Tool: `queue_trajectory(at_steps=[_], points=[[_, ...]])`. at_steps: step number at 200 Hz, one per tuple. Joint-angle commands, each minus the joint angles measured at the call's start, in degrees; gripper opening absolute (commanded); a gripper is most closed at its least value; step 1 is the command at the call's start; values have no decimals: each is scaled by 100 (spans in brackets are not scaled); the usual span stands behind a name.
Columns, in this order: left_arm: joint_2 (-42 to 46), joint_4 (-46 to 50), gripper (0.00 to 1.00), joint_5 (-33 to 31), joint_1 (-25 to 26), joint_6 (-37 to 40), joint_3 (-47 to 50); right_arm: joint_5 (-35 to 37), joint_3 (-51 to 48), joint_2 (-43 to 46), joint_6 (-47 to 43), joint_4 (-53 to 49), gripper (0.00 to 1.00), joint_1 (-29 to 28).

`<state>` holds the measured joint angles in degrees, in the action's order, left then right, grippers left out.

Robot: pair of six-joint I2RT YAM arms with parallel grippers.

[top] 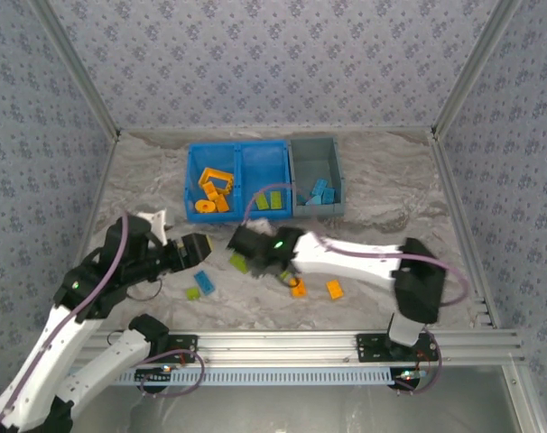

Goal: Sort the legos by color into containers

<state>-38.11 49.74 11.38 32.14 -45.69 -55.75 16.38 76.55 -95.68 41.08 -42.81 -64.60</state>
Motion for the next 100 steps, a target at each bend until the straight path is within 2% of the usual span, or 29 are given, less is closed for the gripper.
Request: queue_trajectory(at_steps=[1,22,42,75,100], points=[[-510,-1264,77,388,179,-151,-53,433,-294,629,-200,-393,24,911],[-1130,-1744,79,168,586,-100,-234,232,-164,672,-642,-306,25,1925],[-1723,-1931,81,-309,1103,23,-502,-19,261,215,-1041,-143,26,2718],[-2413,-2400,81,-883,1662,25,-641,-559,1424,-1084,-1489,-10,26,3563],[-2963,-2699,81,-1364,2154,108,-838,-1008,2385,-2015,-1672,-104,27,3901]])
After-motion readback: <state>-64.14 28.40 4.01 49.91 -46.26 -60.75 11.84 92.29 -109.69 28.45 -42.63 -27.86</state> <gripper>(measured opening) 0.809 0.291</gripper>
